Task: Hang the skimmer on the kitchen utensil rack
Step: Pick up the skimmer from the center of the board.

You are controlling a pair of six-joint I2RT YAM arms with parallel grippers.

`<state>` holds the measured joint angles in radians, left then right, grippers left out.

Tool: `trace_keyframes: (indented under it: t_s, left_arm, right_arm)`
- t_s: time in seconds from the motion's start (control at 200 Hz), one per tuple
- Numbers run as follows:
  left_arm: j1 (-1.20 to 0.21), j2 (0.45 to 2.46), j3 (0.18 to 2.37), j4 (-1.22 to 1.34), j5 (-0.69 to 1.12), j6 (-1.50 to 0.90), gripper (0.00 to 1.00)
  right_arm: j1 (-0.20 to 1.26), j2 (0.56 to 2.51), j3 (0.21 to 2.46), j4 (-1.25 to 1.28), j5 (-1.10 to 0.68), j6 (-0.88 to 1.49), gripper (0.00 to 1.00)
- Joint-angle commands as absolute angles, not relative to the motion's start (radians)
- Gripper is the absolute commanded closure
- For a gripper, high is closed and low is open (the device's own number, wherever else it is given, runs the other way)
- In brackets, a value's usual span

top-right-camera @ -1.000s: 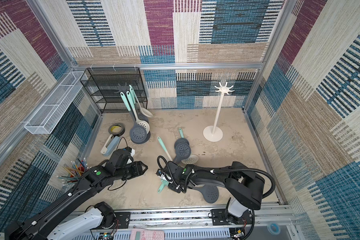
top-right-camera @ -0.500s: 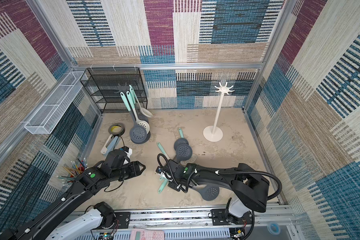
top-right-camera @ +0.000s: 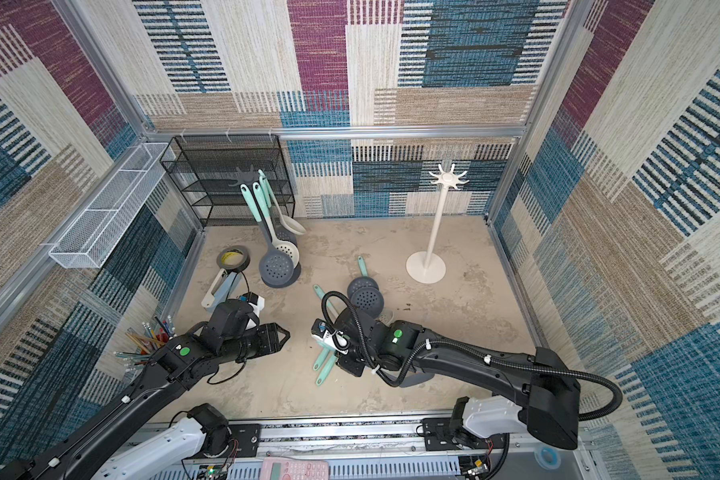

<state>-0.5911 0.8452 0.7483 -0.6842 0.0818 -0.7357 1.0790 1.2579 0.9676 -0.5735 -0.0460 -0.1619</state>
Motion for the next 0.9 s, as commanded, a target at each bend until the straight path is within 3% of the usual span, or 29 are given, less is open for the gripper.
trace_keyframes:
  t_s: [0.0,0.481,0.897]
  left_arm:
    - [-0.591,0.850,0.750,-0.662,0.091,-0.693,0.43]
    - [-0.590,0.805,0.674,-0.376,0.318,-0.537,0.41]
    - [-0.655,0.789,0.599,0.074,0.543,-0.419,0.42]
  right_arm:
    - [1.080,1.212,0.999,-0.564,-0.061,-0.171,1.00]
    - [0.908,1.077,1.069,-0.297,-0.165,-0.084,1.00]
    - [0.839,1.092,1.089,-0.112,-0.324,0.023,1.00]
